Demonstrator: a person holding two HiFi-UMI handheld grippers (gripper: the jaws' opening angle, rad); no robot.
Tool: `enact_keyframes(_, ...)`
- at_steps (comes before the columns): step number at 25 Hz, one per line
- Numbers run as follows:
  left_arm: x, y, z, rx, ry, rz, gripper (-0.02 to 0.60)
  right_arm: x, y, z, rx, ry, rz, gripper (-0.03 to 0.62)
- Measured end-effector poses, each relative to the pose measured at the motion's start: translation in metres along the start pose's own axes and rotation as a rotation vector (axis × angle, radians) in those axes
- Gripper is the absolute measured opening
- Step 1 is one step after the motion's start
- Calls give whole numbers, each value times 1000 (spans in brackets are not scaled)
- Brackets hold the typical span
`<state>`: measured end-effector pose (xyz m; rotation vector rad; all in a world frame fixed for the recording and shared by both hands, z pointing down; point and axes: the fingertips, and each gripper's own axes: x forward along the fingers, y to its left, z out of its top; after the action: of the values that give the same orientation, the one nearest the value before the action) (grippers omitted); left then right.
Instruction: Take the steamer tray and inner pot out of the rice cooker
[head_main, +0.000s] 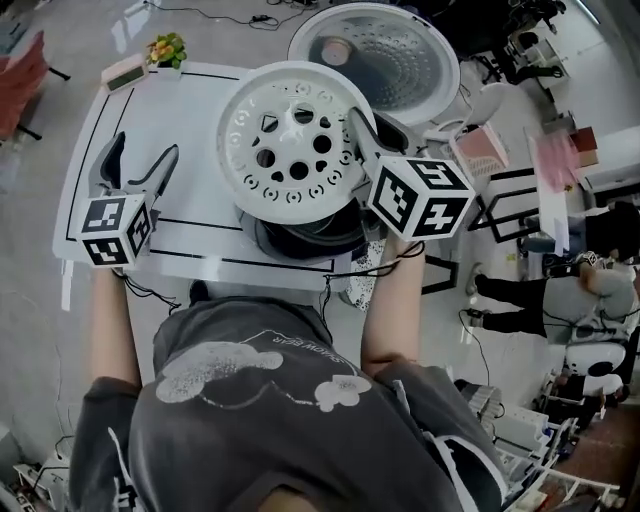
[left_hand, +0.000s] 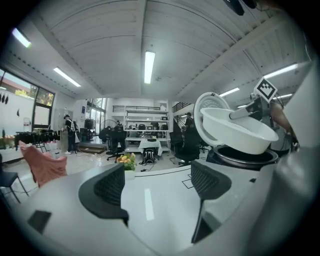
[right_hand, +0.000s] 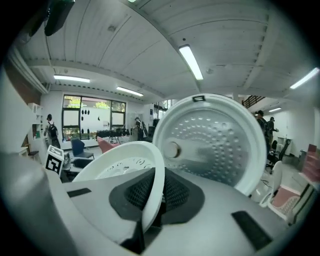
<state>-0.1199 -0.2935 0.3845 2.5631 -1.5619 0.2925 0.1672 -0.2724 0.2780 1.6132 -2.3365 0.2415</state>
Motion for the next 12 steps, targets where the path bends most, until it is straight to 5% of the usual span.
enact_keyframes(5,-41,35,-3,-18,14,130,408,30,56,29,20,-78,104,49)
enact_keyframes(12,-90,120,-34,-66,43,265,408,117,153,27,21,-40,208,49)
